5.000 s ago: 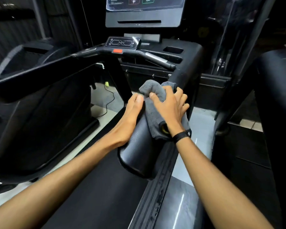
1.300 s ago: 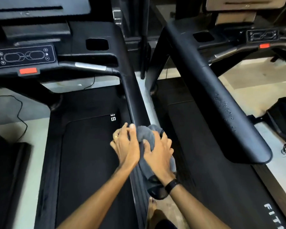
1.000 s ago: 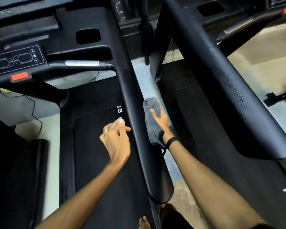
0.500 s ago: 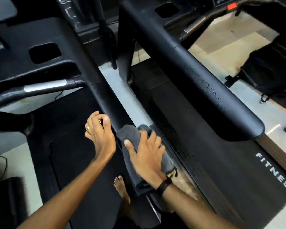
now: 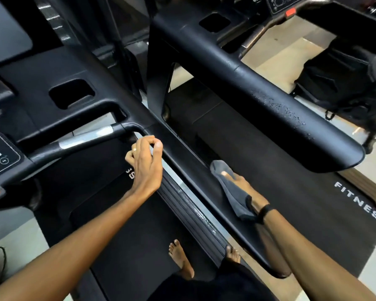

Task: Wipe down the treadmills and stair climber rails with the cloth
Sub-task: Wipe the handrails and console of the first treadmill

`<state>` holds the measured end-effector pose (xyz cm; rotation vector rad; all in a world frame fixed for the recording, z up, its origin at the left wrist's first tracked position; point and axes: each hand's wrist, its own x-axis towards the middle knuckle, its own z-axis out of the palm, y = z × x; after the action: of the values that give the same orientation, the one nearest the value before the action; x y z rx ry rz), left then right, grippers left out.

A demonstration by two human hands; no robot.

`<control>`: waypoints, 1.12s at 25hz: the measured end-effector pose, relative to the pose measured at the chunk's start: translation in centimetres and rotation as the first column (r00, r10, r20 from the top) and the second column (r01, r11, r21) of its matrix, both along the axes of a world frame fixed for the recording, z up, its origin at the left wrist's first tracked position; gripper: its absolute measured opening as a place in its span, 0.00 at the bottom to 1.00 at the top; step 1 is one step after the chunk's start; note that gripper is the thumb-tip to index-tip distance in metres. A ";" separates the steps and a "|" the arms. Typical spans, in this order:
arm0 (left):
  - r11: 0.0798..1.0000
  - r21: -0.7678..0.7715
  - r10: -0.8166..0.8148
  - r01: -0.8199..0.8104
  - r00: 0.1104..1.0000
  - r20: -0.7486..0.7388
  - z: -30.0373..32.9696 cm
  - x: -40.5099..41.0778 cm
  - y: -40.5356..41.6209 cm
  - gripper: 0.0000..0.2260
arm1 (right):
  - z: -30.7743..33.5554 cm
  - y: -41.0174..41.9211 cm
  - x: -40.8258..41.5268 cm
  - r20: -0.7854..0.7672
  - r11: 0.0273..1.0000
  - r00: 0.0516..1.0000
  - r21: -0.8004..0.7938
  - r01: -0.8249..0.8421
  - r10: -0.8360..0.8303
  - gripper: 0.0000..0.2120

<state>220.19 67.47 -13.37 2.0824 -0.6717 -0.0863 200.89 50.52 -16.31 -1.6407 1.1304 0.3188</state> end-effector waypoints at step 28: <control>0.676 0.528 -0.685 0.514 0.703 0.193 -0.2 9.7 -7.2 0.21 | 1.7 5.1 1.8 -0.376 0.818 0.925 -0.546 -0.181 -0.047 0.27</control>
<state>229.92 60.27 -13.59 2.2165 -1.7364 -0.2399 202.73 55.58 -14.57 -2.2234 1.5666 0.3712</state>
